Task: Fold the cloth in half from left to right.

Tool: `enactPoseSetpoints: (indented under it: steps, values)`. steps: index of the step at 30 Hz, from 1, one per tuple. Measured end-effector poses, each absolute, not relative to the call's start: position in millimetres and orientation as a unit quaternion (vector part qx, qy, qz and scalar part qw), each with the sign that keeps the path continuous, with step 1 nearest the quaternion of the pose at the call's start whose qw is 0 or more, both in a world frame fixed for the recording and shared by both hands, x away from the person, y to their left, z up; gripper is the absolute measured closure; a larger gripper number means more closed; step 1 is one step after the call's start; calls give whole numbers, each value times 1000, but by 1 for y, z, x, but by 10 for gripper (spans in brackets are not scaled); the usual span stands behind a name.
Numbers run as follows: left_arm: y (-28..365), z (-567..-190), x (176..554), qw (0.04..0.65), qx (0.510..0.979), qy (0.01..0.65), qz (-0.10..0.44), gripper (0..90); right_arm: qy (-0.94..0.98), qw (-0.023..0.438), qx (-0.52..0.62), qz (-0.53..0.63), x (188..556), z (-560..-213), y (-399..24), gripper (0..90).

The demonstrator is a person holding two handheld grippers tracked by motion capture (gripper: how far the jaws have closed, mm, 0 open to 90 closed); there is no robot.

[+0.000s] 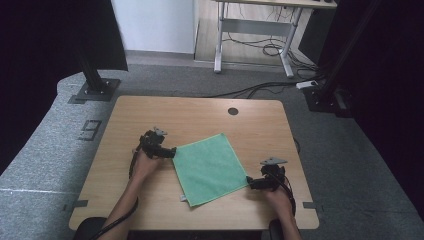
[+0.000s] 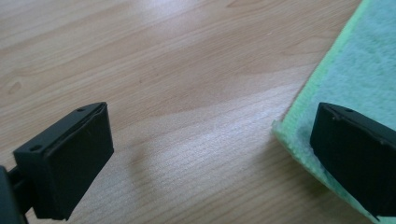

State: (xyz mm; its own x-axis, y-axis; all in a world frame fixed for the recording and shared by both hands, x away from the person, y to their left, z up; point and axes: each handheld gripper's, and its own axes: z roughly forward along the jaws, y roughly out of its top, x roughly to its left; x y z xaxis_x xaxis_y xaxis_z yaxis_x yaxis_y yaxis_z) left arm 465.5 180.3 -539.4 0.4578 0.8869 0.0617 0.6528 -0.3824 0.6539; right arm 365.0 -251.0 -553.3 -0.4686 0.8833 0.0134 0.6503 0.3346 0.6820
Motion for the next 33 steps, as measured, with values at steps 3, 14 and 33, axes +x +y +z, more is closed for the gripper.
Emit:
enactPoseSetpoints:
  steps: [3, 14, 33]
  values:
    - [181, -544, 467, 281, 806, 479, 205, 0, 796, 183, 481, 318, 365, -553, -251, 0]
    - [189, -549, 468, 305, 795, 492, 181, 0, 798, 180, 481, 315, 365, -552, -250, 10]
    - [189, -549, 467, 306, 794, 493, 181, 0, 816, 154, 427, 359, 353, -531, -218, 87]
